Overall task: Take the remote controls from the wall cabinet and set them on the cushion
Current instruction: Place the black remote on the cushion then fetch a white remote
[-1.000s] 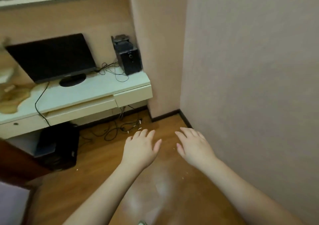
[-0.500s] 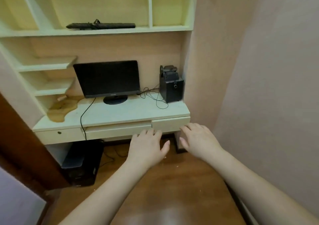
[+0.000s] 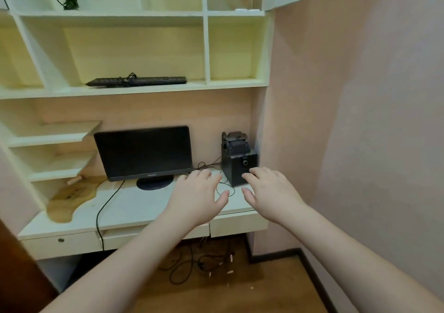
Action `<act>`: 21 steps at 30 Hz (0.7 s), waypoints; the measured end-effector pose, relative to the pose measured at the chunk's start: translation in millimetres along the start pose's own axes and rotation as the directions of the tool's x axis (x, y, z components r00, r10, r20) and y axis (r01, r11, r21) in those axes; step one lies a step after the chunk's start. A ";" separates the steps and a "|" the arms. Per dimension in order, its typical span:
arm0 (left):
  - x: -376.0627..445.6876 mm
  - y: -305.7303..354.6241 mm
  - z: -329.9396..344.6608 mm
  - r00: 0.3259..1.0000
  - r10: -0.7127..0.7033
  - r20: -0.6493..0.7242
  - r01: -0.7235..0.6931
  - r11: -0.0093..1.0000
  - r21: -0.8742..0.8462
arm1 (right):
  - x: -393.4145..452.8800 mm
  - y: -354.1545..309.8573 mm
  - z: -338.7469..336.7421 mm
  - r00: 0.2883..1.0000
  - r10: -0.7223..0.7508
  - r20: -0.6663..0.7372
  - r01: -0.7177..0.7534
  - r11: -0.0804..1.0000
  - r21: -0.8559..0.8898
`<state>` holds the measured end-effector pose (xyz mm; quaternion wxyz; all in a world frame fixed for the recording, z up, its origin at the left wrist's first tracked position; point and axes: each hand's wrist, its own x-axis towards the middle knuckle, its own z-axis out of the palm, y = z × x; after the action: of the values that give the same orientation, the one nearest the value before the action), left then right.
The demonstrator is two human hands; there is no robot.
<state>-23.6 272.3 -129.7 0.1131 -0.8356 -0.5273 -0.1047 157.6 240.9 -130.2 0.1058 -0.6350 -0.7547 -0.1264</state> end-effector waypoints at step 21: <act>189.5 -23.9 -7.6 0.989 0.037 -0.147 -0.029 0.998 0.053 | 176.9 97.4 -2.9 0.995 -0.038 -0.094 0.036 0.999 -0.028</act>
<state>34.4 442.6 -64.8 0.1748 -0.8310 -0.5062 -0.1509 223.3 420.5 -65.3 0.1306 -0.6156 -0.7587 -0.1684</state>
